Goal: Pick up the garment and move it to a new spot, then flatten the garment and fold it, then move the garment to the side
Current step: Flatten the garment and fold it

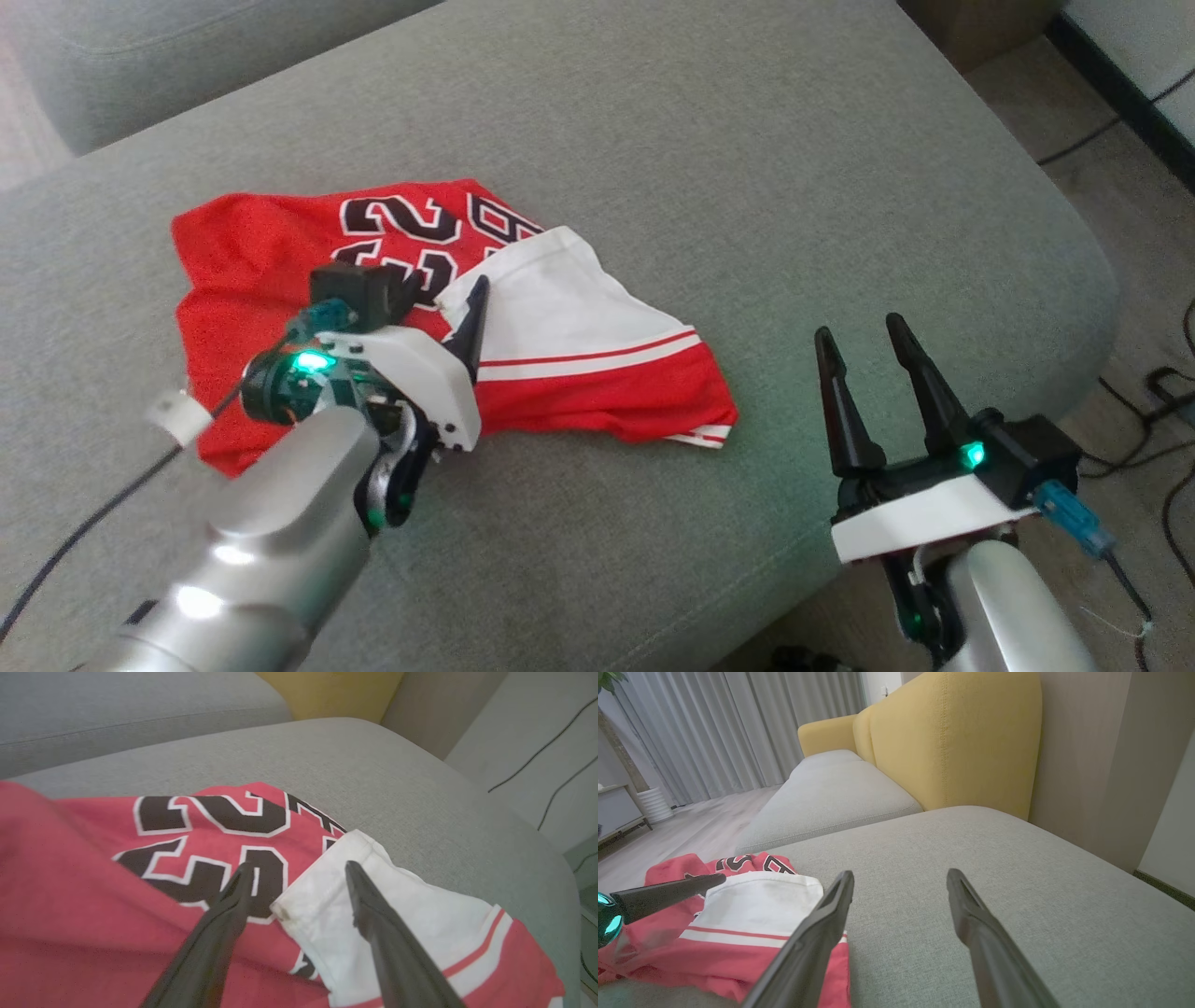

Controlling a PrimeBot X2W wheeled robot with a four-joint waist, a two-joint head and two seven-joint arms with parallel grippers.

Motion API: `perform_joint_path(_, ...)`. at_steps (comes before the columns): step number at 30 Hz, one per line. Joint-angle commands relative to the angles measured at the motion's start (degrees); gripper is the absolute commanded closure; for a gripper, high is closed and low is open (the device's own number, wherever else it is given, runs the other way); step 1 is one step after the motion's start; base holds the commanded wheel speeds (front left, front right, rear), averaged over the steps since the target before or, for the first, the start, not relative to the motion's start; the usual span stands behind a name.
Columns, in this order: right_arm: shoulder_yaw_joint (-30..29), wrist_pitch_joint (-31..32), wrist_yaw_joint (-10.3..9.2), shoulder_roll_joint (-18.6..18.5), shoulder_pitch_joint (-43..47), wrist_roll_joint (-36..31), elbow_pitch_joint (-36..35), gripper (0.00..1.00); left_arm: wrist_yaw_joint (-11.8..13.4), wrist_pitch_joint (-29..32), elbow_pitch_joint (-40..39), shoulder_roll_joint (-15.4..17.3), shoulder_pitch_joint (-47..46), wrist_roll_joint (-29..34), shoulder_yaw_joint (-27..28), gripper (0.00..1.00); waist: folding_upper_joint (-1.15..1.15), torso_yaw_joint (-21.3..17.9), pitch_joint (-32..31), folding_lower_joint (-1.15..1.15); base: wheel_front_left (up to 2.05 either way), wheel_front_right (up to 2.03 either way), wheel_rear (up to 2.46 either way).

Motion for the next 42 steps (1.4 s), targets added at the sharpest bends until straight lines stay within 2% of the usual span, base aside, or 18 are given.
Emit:
perform_joint_path(1,1.33,-0.62,0.44,-0.1,-1.91,0.41,-1.86,0.0,-0.5,0.27,-0.68,0.79,-2.94,-0.3,2.17,0.0,0.0,-0.62,0.4,-0.01,0.0,0.0,0.0)
perform_joint_path(11,0.78,-0.62,0.44,-0.1,-1.69,0.71,-1.94,0.0,-7.57,5.64,3.93,-0.22,-4.42,-5.4,2.68,0.0,0.0,-1.21,1.04,-0.01,0.0,0.0,0.0)
perform_joint_path(12,0.71,-0.62,0.44,-0.1,-1.68,0.7,-1.93,0.0,-8.13,5.97,3.89,-0.41,-4.39,-5.6,2.48,0.03,0.0,-1.11,1.05,-0.01,0.0,0.0,0.0)
perform_joint_path(13,0.68,-0.62,0.44,-0.1,-1.71,0.71,-1.91,0.0,-8.59,5.91,3.78,-0.65,-4.39,-5.75,2.41,0.32,0.0,-1.0,1.07,-0.01,0.0,0.0,0.0)
perform_joint_path(14,0.64,-0.62,0.44,-0.1,-1.76,0.72,-1.9,0.0,-9.01,5.82,3.66,-0.94,-4.34,-5.89,2.34,0.55,0.0,-0.87,1.07,-0.01,0.0,0.0,0.0)
perform_joint_path(17,0.51,-0.62,0.44,-0.1,-1.91,0.68,-1.91,0.0,-9.9,5.23,3.18,-1.8,-4.33,-5.9,1.98,0.87,0.0,-0.44,1.0,-0.01,0.0,0.0,0.0)
perform_joint_path(18,0.49,-0.62,0.44,-0.1,-1.96,0.64,-1.88,0.0,-10.08,5.01,2.99,-2.05,-4.35,-5.81,1.84,1.0,0.0,-0.3,0.97,-0.01,0.0,0.0,0.0)
perform_joint_path(23,0.39,-0.62,0.44,-0.1,-2.16,0.57,-1.81,0.0,-10.68,2.93,1.41,-2.69,-4.89,-3.52,0.24,1.0,0.0,0.23,0.87,-0.01,0.0,0.0,0.0)
perform_joint_path(27,0.44,-0.62,0.44,-0.1,-1.99,0.45,-1.71,0.0,-10.76,0.33,-3.21,-3.2,-4.98,-0.12,-2.12,1.0,0.0,0.42,0.47,-0.01,0.0,0.0,0.0)
perform_joint_path(36,-0.2,-0.62,0.44,-0.1,-1.69,0.28,-1.83,0.0,-10.89,2.78,-15.34,-3.62,1.24,2.24,-9.22,1.0,0.0,0.56,0.16,-0.01,0.0,0.0,0.0)
perform_joint_path(42,0.12,-0.62,0.44,-0.1,-2.08,0.65,-1.93,0.0,-10.73,2.07,-14.59,-4.51,6.01,4.69,-14.36,1.0,0.0,0.1,0.58,-0.01,0.0,0.0,0.0)
